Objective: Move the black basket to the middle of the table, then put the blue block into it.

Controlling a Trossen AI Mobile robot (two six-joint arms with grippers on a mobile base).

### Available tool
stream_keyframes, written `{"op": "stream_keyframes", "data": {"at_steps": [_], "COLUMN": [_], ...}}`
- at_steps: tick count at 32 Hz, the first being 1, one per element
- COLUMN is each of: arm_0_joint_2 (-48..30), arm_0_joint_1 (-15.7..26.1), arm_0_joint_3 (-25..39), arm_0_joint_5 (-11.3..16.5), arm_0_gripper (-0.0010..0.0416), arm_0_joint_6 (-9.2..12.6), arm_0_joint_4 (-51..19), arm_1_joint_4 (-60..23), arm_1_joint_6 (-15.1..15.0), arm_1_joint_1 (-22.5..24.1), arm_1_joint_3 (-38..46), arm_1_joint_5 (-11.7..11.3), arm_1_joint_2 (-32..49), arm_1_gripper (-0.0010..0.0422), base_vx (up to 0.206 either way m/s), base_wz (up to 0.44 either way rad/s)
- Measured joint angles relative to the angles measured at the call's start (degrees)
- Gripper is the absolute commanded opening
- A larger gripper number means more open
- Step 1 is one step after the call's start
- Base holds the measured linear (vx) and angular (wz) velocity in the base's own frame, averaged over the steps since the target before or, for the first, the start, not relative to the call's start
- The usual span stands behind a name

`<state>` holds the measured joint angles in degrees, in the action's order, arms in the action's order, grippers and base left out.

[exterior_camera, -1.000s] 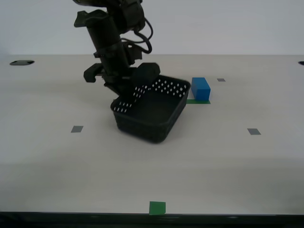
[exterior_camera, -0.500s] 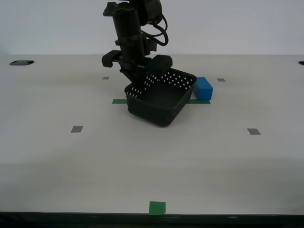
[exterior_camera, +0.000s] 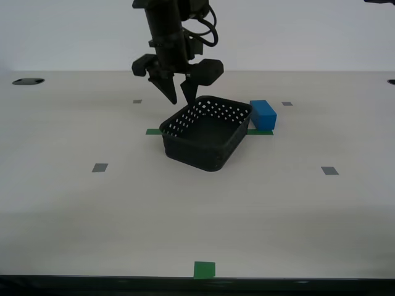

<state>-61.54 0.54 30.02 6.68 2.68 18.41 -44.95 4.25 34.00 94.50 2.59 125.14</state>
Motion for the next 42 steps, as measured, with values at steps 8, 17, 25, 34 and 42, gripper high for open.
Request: {"op": "stream_keyframes", "data": {"at_steps": [8, 17, 25, 34, 42], "arm_0_joint_2": [-14.7, -37.0, -46.4, -49.7, -52.2], "arm_0_joint_1": [3.8, 12.5, 16.3, 16.7, 18.0], "arm_0_joint_3": [10.9, 31.5, 39.8, 40.5, 40.8], "arm_0_joint_5": [7.0, 7.1, 7.1, 5.9, 5.7], "arm_0_gripper": [0.0, 0.0005, 0.0007, 0.0213, 0.0307], "arm_0_joint_6": [1.2, 1.4, 1.4, 1.4, 1.4], "arm_0_joint_4": [-15.3, -28.9, -35.2, -37.0, -36.4], "arm_1_joint_4": [-0.3, -1.3, -2.3, -2.1, -2.1], "arm_1_joint_6": [-4.0, -5.8, -7.5, -7.7, -7.7], "arm_1_joint_1": [-8.0, -17.2, -19.6, -20.0, -20.0], "arm_1_joint_3": [3.4, 2.9, 2.8, 2.8, 2.8], "arm_1_joint_5": [-13.6, -12.4, -12.6, -12.3, -12.3], "arm_1_joint_2": [-7.6, -12.5, -12.6, -12.6, -12.6], "arm_1_gripper": [0.0152, 0.0076, 0.0028, 0.0014, 0.0013], "base_vx": [0.0, 0.0, 0.0, 0.0, 0.0], "base_wz": [0.0, 0.001, 0.0, 0.0, 0.0]}}
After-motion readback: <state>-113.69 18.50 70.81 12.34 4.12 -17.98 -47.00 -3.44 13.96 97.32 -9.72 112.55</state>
